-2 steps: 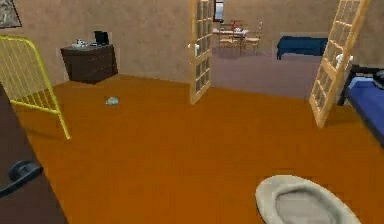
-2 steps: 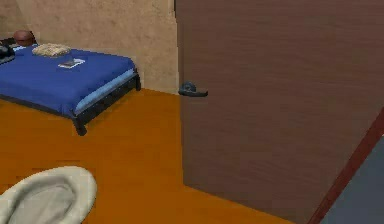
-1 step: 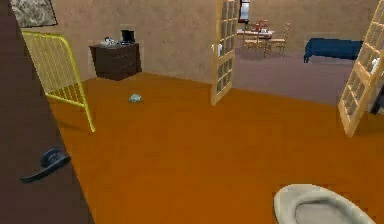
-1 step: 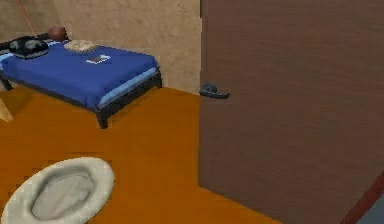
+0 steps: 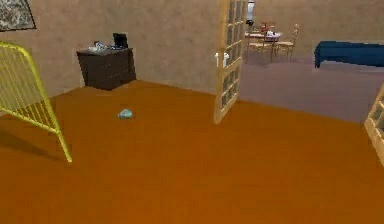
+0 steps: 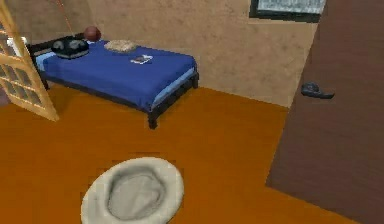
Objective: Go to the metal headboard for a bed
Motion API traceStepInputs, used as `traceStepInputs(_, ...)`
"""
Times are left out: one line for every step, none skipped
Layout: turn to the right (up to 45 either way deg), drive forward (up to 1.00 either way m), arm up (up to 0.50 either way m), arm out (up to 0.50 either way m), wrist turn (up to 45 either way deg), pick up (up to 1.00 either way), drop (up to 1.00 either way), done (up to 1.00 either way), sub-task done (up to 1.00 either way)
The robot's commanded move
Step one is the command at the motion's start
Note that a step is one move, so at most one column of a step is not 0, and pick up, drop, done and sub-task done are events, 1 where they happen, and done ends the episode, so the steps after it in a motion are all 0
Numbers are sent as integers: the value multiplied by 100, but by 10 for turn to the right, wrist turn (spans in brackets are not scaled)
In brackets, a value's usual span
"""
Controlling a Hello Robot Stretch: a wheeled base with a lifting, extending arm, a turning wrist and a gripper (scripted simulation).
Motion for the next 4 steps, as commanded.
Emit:
traceStepInputs(60, 0, 0, 0, 0, 0, 0, 0, 0)
traceStepInputs(0, 45, 0, 0, 0, 0, 0, 0, 0)
traceStepInputs(-450, 0, 0, 0, 0, 0, 0, 0, 0)
traceStepInputs(-270, 0, 0, 0, 0, 0, 0, 0, 0)
